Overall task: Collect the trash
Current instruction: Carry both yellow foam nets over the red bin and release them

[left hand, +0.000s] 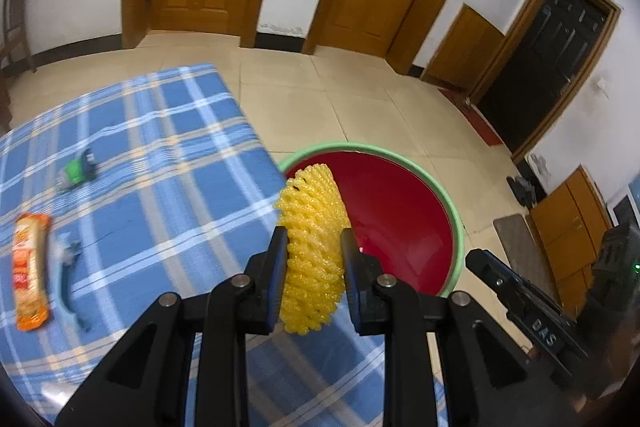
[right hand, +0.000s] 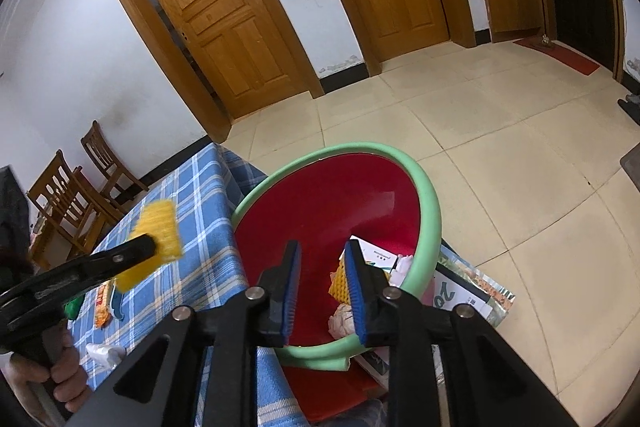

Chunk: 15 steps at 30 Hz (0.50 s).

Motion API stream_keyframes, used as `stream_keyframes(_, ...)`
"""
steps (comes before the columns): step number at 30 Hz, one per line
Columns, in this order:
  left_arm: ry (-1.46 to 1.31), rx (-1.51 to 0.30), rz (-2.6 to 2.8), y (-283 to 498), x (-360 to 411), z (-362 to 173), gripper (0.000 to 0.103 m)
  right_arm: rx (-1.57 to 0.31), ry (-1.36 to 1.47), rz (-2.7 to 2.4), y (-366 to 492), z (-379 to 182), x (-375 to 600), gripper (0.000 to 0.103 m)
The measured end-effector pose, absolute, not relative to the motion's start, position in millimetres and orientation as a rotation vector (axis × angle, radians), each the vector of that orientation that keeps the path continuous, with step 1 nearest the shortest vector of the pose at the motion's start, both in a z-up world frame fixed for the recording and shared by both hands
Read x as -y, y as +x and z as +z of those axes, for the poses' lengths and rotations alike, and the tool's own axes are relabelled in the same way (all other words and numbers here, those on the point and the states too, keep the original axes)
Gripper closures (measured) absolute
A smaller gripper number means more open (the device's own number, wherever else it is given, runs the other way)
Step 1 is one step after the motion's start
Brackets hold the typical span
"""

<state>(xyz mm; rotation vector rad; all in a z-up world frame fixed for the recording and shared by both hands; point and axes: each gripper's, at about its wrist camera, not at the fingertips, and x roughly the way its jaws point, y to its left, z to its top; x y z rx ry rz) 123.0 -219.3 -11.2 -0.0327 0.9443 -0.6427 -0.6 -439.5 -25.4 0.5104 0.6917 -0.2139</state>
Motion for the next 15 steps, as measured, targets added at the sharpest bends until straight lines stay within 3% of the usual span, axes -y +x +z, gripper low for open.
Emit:
stream_keyframes(12,0.049,-0.969,-0.695,132.3,277.9,-29.5,0.077,-0.703,0.554,-0.229,-1.5,-37.4,456.4,0.073)
stream_keyframes(15,0.051,-0.964,-0.688,133.9,282.9,-29.5,0.068,-0.709,0.564,-0.233,-0.8,-39.8,459.4,0.070)
